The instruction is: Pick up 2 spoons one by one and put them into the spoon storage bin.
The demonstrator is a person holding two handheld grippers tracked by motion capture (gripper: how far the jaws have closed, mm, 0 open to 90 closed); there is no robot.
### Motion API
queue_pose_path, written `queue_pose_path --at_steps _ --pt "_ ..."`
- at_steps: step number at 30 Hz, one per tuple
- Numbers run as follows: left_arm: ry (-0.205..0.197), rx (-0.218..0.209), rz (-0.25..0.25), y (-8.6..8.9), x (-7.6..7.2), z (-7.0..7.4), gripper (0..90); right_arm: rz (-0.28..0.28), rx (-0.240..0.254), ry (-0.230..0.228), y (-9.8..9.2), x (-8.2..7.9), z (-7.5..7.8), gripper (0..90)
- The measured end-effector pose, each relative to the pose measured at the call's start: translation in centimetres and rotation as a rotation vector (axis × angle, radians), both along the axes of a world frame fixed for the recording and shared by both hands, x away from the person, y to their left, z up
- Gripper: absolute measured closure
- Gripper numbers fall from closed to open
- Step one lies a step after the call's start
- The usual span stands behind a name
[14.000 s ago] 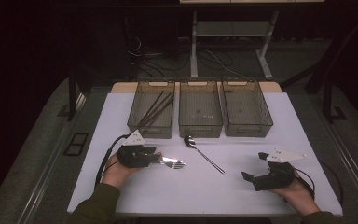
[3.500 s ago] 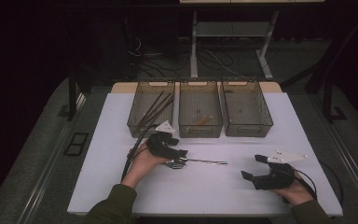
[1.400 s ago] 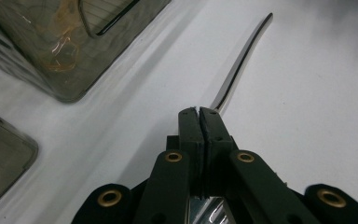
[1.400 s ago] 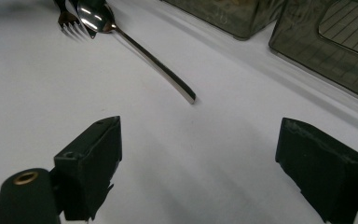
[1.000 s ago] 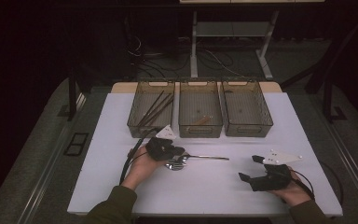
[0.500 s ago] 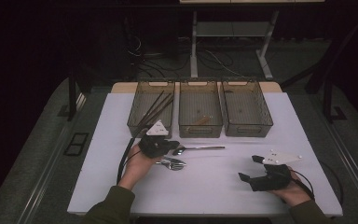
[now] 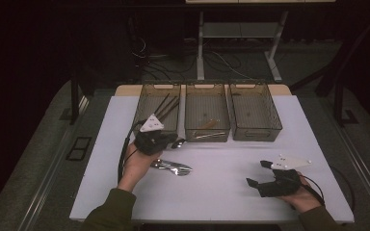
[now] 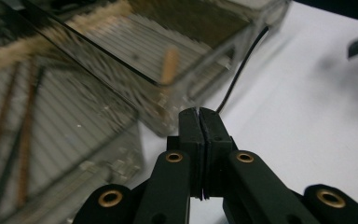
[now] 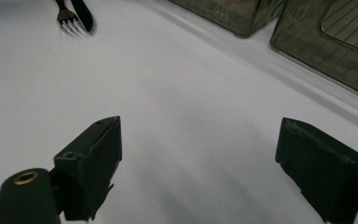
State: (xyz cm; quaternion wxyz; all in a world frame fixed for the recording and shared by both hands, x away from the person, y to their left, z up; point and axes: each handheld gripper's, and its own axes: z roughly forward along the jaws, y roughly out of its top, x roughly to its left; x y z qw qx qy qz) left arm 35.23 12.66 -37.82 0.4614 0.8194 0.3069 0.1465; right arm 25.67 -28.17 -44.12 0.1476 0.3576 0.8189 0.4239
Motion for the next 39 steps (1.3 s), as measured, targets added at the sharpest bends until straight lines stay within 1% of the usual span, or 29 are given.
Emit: queue_pose_path --at_steps 3,7,8,9,11,14,15,16,17,19,20,23,26,28,30,35,39 --pt "-0.018 -0.023 0.039 0.1 0.7 0.9 88.8 0.0 0.002 0.001 0.0 0.0 0.0 14.5" --pt "-0.03 -0.011 0.081 -0.2 1.5 1.7 88.8 0.002 0.003 0.002 0.0 0.0 0.0 14.5" --pt "-0.035 -0.01 0.096 -0.4 1.8 1.9 88.8 0.0 0.006 0.012 0.0 -0.1 0.0 14.5" --pt "-0.035 -0.004 0.106 -0.6 2.1 2.1 88.8 0.003 0.003 0.0 0.0 0.0 0.0 14.5" --pt "-0.034 0.002 0.125 -0.9 2.7 2.2 88.8 0.004 0.003 -0.001 0.0 0.0 0.0 14.5" --pt "-0.027 0.008 0.153 -1.4 3.5 2.1 88.8 0.005 0.004 0.0 0.0 0.0 0.0 14.5" --pt "-0.022 0.019 0.159 -1.6 3.8 2.1 88.7 0.006 0.004 -0.001 0.1 0.0 0.0 14.5" --pt "-0.02 0.012 0.17 -1.8 4.1 1.9 88.7 0.006 0.005 -0.001 0.1 0.0 0.0 14.5" --pt "-0.015 0.015 0.176 -2.0 4.3 1.8 88.8 0.006 0.005 -0.001 0.1 0.0 0.0 14.5" --pt "-0.009 0.034 0.182 -2.3 4.9 1.6 88.8 0.006 0.006 -0.001 0.0 0.0 0.0 14.5" --pt "-0.005 0.023 0.195 -2.6 5.2 1.5 88.8 0.006 0.007 -0.001 0.0 0.0 0.0 14.5" --pt "0.002 0.036 0.205 -3.2 5.9 1.1 88.7 0.009 0.007 0.001 0.1 0.0 0.0 14.5" --pt "0.011 0.033 0.224 -4.0 6.5 0.9 88.7 0.012 0.007 0.0 0.1 0.0 0.0 14.5" --pt "0.016 0.027 0.23 -4.5 6.8 0.8 88.7 0.013 0.008 0.0 0.1 0.0 0.0 14.5" --pt "0.01 0.039 0.231 -4.8 7.1 0.8 88.7 0.014 0.009 0.001 0.1 0.0 0.0 14.5" --pt "0.024 0.065 0.234 -5.9 7.7 0.7 88.7 0.017 0.011 -0.001 0.1 0.0 0.1 14.5" --pt "0.031 0.063 0.243 -6.2 7.7 0.4 88.7 0.019 0.013 -0.001 0.1 0.0 0.1 14.5"
